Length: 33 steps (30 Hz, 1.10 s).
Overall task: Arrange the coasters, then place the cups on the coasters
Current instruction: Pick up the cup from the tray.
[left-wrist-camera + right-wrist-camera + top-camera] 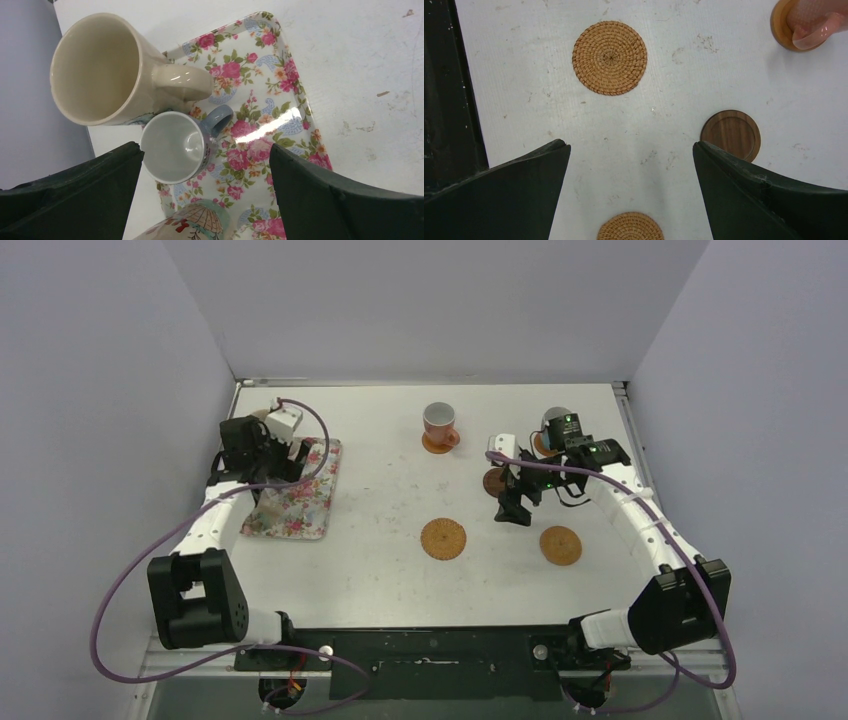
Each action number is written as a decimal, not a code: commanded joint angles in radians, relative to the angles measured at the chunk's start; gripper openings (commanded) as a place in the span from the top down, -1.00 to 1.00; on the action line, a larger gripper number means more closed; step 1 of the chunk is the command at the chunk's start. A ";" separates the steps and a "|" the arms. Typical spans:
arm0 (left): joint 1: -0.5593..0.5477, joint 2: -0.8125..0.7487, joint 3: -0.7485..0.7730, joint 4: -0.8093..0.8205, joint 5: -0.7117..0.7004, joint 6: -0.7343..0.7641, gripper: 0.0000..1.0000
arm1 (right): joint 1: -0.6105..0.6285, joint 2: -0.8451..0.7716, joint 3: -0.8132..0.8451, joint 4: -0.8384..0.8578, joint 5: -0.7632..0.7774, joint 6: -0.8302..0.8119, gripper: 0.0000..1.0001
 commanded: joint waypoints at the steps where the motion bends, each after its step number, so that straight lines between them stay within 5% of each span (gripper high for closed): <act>1: 0.012 0.001 0.032 0.028 -0.102 -0.079 -0.95 | -0.005 -0.038 -0.011 0.019 -0.054 -0.030 -1.00; 13: 0.054 0.146 0.081 0.106 -0.188 -0.105 -0.95 | -0.007 -0.052 -0.030 0.026 -0.049 -0.031 -1.00; 33: 0.094 0.264 0.163 0.041 -0.076 -0.133 -0.87 | -0.007 -0.043 -0.042 0.038 -0.041 -0.036 -1.00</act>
